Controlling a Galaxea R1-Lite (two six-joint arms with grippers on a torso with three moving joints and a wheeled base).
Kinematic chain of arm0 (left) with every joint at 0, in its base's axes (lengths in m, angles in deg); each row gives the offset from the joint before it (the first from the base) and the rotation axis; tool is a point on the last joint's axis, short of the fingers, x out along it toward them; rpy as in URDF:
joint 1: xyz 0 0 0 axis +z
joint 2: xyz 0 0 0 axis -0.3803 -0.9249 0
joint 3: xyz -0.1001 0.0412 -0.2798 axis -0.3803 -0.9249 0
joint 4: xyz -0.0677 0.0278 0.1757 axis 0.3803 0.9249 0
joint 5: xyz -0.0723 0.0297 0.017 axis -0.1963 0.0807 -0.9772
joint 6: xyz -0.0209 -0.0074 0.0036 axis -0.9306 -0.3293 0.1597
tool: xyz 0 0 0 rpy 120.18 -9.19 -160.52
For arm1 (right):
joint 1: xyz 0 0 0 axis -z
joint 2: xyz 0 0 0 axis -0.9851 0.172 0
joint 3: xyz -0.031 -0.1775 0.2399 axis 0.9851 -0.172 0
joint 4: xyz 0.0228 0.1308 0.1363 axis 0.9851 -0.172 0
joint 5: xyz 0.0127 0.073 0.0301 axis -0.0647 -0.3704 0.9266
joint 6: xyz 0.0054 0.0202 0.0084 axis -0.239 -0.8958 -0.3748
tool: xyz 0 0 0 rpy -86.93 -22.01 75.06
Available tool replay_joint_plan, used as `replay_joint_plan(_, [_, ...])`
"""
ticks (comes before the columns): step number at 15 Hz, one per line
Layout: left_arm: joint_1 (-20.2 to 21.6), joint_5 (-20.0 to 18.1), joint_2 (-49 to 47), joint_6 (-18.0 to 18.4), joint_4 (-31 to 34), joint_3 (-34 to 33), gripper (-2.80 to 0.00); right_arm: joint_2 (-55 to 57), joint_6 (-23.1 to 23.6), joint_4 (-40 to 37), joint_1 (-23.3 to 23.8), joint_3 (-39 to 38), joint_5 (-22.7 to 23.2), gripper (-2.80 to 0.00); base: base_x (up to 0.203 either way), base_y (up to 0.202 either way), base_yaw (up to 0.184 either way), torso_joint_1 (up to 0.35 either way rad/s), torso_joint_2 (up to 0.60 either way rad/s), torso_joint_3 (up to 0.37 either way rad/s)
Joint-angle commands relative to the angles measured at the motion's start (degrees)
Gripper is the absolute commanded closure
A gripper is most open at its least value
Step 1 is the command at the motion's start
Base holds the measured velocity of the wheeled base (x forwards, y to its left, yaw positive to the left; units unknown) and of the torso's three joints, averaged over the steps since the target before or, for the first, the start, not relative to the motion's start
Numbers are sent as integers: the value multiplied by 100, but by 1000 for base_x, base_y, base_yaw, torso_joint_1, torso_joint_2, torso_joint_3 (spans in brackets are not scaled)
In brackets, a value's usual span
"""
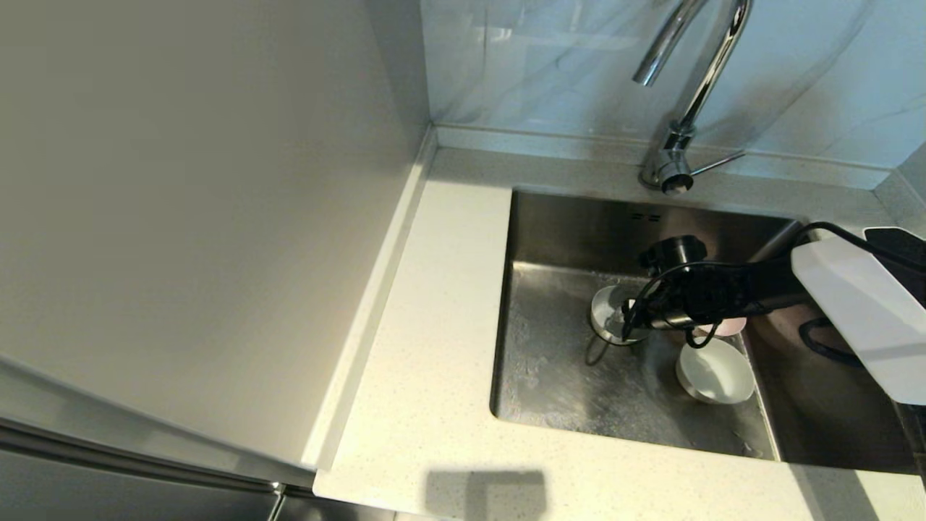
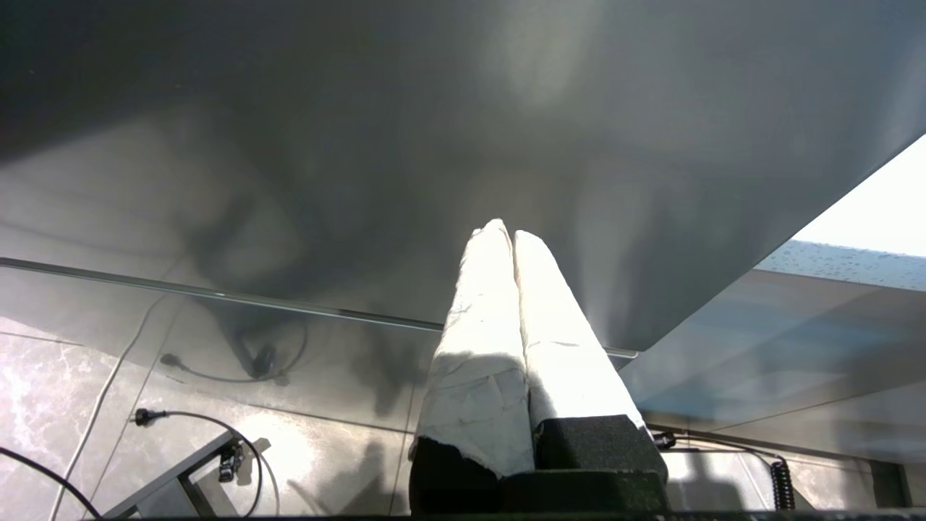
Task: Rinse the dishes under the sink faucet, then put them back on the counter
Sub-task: Put a bowl back to the table from the sink
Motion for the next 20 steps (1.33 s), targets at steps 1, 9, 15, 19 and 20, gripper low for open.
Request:
replay_joint_plan(1, [1, 5, 18, -3, 1, 0, 0, 108, 5, -4, 22, 1, -5, 0, 0, 0, 0, 0, 0, 0])
replay_joint_plan(9, [1, 7, 18, -3, 1, 0, 0, 135, 365, 13, 415, -95, 4, 0, 0, 0, 0, 0, 0, 0])
replay_joint_plan(15, [1, 7, 18, -3, 1, 0, 0, -968, 418, -9, 629, -596, 30, 0, 0, 0, 0, 0, 0, 0])
replay_joint_plan(19, [1, 7, 18, -3, 1, 0, 0, -2894, 836, -22, 1012, -1561, 383, 0, 0, 0, 0, 0, 0, 0])
replay_joint_plan(20, [1, 7, 18, -3, 1, 0, 0, -3367, 1018, -22, 1172, -1782, 521, 0, 0, 0, 0, 0, 0, 0])
